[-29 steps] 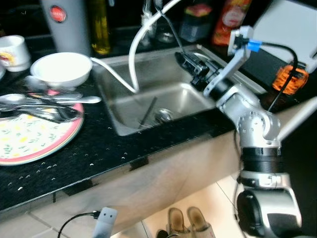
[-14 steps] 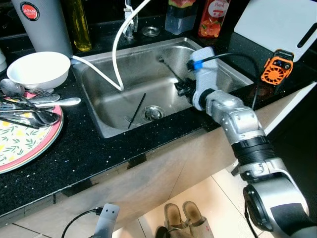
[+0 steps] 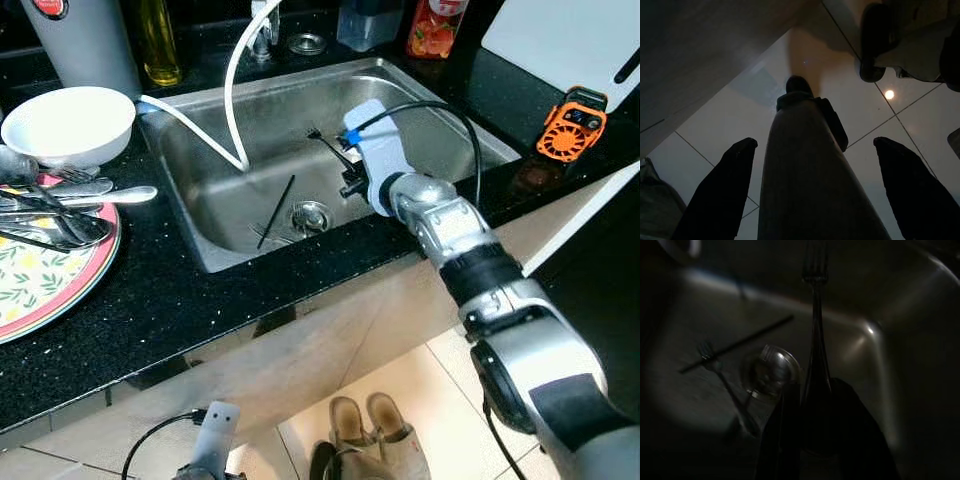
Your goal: Kitchen organization
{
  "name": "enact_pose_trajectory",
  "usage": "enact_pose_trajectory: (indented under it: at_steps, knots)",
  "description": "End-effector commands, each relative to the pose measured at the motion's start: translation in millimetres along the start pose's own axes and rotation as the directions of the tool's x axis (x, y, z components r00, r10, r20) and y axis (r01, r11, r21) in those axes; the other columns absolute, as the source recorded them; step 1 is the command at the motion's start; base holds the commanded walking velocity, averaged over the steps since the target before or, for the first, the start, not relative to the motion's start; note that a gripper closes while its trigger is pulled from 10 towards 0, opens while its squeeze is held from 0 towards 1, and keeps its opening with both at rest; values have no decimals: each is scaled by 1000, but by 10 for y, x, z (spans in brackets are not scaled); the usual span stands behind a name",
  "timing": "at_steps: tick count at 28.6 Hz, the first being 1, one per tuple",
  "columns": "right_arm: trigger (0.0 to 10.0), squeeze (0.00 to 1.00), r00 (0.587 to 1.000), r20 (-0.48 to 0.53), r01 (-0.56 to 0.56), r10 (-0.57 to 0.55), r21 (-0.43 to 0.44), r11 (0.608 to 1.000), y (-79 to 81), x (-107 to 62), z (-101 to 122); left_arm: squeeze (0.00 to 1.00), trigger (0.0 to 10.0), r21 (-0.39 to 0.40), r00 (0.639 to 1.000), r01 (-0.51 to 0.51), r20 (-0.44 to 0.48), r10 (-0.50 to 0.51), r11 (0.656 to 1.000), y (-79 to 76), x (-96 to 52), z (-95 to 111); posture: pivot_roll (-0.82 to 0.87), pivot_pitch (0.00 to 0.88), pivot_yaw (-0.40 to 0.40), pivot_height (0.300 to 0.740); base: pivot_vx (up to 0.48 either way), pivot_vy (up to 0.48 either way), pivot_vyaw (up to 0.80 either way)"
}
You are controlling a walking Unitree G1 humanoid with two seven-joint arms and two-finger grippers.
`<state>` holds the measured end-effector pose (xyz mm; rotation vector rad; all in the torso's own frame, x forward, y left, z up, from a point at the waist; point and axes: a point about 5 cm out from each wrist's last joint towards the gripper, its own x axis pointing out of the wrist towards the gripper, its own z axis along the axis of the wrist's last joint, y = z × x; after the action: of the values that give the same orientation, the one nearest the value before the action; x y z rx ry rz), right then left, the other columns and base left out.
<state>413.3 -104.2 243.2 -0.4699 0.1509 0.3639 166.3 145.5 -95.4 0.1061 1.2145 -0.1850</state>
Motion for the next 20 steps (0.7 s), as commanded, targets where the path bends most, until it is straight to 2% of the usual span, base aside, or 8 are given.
enact_pose_trajectory:
  at_steps: [1,4,6,7,17,18,19,20]
  knots:
    - [10000,0,999,-32,20,-21,-29,999,-26,12,-68,0,10000,-56,967,38,-249,-51,998,-145,-25,-714,56,237,-84,740,0,0,0]
    - [10000,0,1000,17,18,-18,-23,1000,-56,18,52,0,10000,-60,966,38,-253,-52,998,-150,-27,-730,56,248,-88,740,0,0,0]
    - [10000,98,998,55,6,-5,-8,1000,-68,15,125,0,10000,-61,966,38,-255,-52,997,-154,-28,-736,59,247,-91,740,0,0,0]
    - [10000,1000,989,147,-10,3,50,999,-92,5,293,0,10000,-65,965,38,-256,-54,997,-161,-28,-741,62,244,-94,740,0,0,0]
    - [10000,1000,913,409,-105,-1,237,966,-178,-106,652,0,10000,-70,969,37,-243,-53,997,-171,-21,-694,65,208,-94,740,0,0,0]
    - [10000,51,859,512,-188,20,278,942,-200,-187,738,0,10000,-68,970,37,-237,-52,997,-172,-18,-673,64,189,-94,740,0,0,0]
    - [10000,51,859,512,-188,20,278,942,-200,-187,738,0,10000,-68,970,37,-237,-52,997,-172,-18,-673,64,189,-94,740,0,0,0]
    - [10000,0,810,585,-256,32,304,918,-224,-253,787,0,10000,-67,972,36,-231,-51,997,-170,-15,-653,62,181,-93,740,0,0,0]
